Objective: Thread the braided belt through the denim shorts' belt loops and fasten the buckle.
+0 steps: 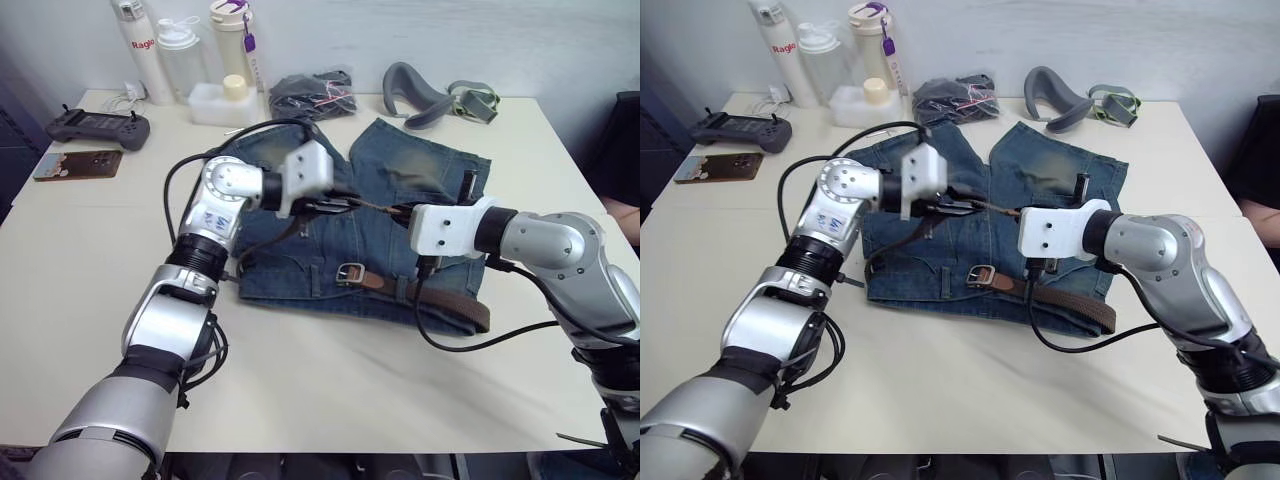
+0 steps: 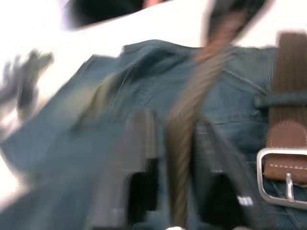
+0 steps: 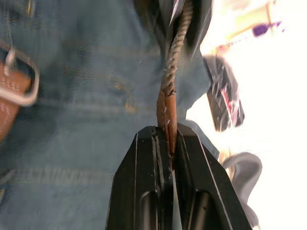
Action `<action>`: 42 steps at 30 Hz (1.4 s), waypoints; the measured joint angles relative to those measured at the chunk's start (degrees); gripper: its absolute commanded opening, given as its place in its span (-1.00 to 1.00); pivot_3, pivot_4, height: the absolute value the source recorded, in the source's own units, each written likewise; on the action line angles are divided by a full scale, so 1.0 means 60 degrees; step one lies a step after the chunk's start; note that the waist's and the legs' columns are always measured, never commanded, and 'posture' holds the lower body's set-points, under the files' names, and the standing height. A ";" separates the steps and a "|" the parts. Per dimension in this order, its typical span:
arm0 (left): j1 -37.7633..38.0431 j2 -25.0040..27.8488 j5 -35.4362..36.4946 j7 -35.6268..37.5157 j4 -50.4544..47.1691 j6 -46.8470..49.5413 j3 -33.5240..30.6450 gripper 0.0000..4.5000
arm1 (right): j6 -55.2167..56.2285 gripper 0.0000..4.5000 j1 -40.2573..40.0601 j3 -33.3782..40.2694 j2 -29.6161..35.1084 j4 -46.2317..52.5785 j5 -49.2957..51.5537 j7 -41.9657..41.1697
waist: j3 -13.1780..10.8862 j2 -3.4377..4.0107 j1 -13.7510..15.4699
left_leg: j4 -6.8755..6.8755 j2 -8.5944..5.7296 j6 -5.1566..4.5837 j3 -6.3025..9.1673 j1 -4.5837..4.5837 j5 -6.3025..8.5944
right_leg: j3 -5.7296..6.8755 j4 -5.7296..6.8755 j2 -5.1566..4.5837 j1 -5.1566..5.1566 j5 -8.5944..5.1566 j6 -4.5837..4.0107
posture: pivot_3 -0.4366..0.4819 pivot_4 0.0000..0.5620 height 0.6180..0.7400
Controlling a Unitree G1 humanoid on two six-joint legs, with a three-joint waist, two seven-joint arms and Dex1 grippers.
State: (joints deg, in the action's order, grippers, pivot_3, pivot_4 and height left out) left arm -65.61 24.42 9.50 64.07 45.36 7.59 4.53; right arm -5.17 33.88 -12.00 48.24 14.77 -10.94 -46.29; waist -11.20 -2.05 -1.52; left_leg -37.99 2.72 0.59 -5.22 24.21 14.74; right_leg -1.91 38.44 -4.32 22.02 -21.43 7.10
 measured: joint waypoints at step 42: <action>0.4414 0.1029 1.6932 -1.2200 -0.4028 1.2127 -0.1747 0.97 | 0.4798 -1.00 -0.0100 -0.0540 -0.1704 -0.1052 -0.1853 0.1628 | 0.0001 -0.0004 -0.0250 | -0.0018 0.0023 0.0027 0.0018 -0.0014 -0.0015 | -0.0007 0.0111 -0.0061 0.0052 -0.0014 -0.0022 | -0.05 -0.47 1.00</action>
State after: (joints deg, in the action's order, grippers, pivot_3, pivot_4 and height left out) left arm -39.13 30.60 111.09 -9.13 21.20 80.36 -5.95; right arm 23.62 33.28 -15.24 38.02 8.45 -22.06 -36.52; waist -11.19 -2.08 -3.02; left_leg -38.10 2.86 0.75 -5.11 24.13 14.65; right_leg -1.95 39.10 -4.69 22.33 -21.51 6.97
